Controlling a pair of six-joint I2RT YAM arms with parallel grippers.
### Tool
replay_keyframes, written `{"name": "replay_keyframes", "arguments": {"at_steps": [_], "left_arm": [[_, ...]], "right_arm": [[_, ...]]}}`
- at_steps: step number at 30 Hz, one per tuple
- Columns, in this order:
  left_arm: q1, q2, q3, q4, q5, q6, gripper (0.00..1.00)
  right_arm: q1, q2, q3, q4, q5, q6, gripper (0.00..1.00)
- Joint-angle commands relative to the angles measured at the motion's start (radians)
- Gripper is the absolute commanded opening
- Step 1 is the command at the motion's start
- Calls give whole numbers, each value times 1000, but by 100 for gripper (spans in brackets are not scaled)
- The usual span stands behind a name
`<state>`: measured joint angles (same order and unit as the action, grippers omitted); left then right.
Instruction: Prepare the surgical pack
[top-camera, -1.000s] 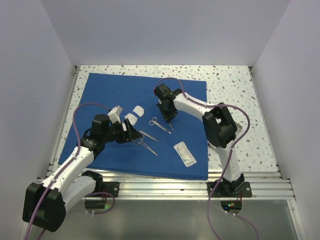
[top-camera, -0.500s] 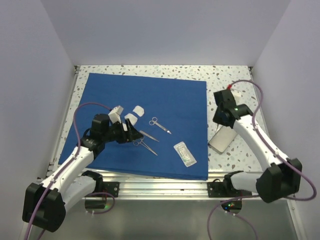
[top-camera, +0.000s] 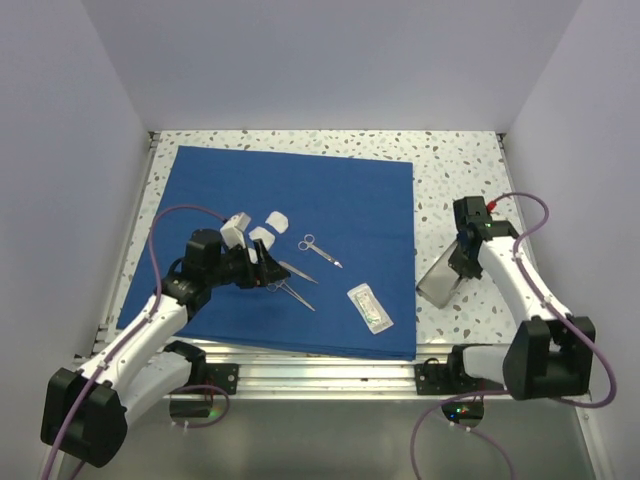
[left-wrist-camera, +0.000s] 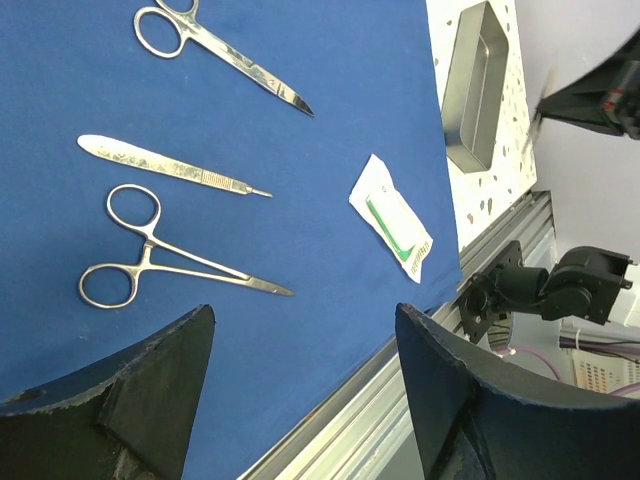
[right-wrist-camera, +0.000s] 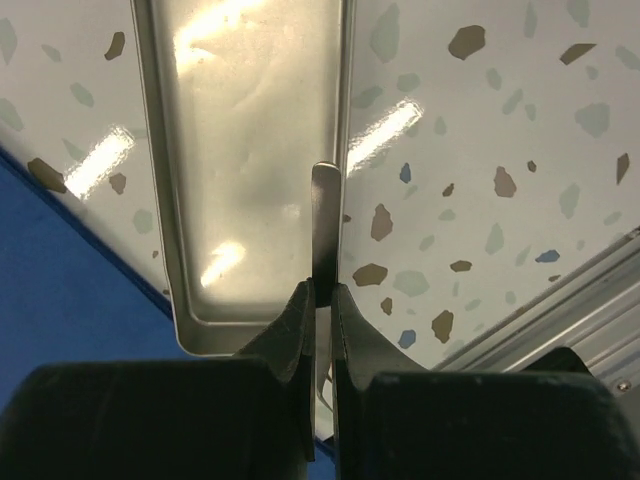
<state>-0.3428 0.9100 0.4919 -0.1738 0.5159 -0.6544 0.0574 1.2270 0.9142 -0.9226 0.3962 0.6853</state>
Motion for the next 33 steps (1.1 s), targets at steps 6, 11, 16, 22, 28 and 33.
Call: {"name": "replay_keyframes", "arguments": {"at_steps": [6,11,16,22,28,33], "left_arm": [[-9,13,36,40,-2,-13,76],[-9,36,50,31,1,-2,76],[-9,50,63,16,-11,16,77],[-9,70,48,19,-17,25,77],[-9,81,51,20,-31,16,77],[-9,86,51,10,-71,4,76]], "right_arm": [[-13,219,-14,205,-22,25,0],[-16,327,52,225,-56,-24,29],[28,244,77,171,-13,-89,63],[353,255,257,163,-101,-272,66],[610,613,573,121,-212,-437,68],[671,788,745,120,-263,-478,62]]}}
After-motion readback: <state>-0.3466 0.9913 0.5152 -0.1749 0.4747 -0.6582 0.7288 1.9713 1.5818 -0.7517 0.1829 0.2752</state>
